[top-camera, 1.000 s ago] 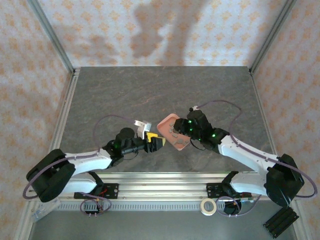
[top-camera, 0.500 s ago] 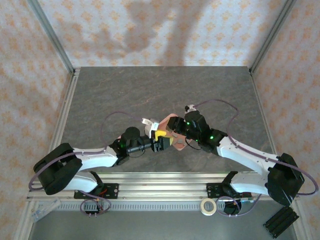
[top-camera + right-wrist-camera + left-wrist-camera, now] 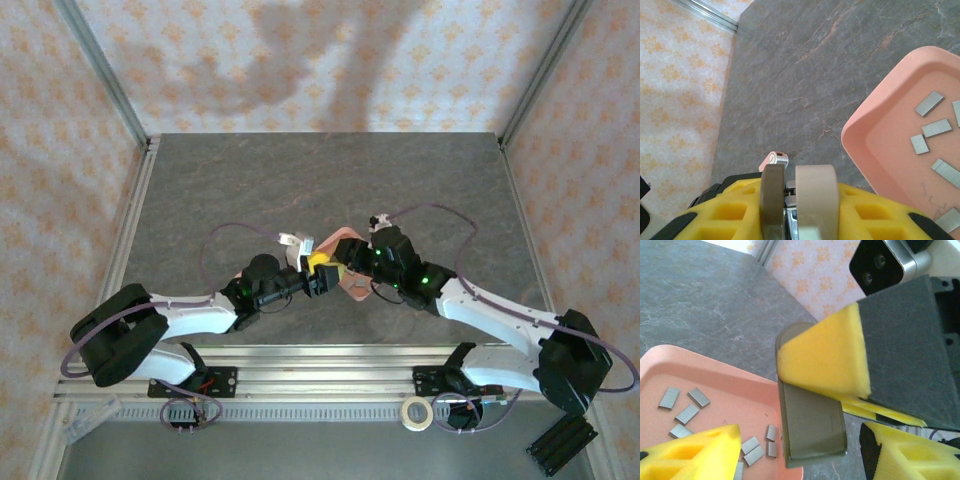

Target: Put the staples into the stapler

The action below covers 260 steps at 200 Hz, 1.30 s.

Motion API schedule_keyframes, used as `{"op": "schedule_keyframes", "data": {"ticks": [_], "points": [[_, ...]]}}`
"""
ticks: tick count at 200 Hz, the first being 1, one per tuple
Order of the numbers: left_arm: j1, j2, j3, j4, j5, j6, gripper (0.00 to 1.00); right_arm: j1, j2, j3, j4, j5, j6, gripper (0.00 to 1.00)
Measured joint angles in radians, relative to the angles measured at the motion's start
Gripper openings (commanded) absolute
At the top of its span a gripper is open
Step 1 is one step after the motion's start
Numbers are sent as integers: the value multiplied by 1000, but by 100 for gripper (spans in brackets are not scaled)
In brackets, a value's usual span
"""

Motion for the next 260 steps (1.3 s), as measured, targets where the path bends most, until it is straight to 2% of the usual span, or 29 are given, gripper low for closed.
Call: {"op": "schedule_keyframes", "data": {"ticks": [63,92,123,141,162,196,214,260], "points": [[-4,0,0,0,-31,20,63,3,-13,-43,62,-29,77,34],[-10,0,0,0,-35,31,57,3,-13,-43,72,-34,115,34],[-18,0,0,0,-40,35,56,3,-13,-42,83,-47,148,34],[-18,0,0,0,-40,41,48,3,-13,-42,87,-54,156,34],[-27,0,5,5,-35,50,30,3,-12,-42,89,-54,159,35],[-31,-12,6,3,-50,47,14,3,-16,-36,77,-47,121,46],[-31,-33,5,3,-52,48,0,3,-32,-29,63,-41,74,52],[-26,-58,-8,65,-53,35,0,3,-65,2,34,-15,-56,65]]}}
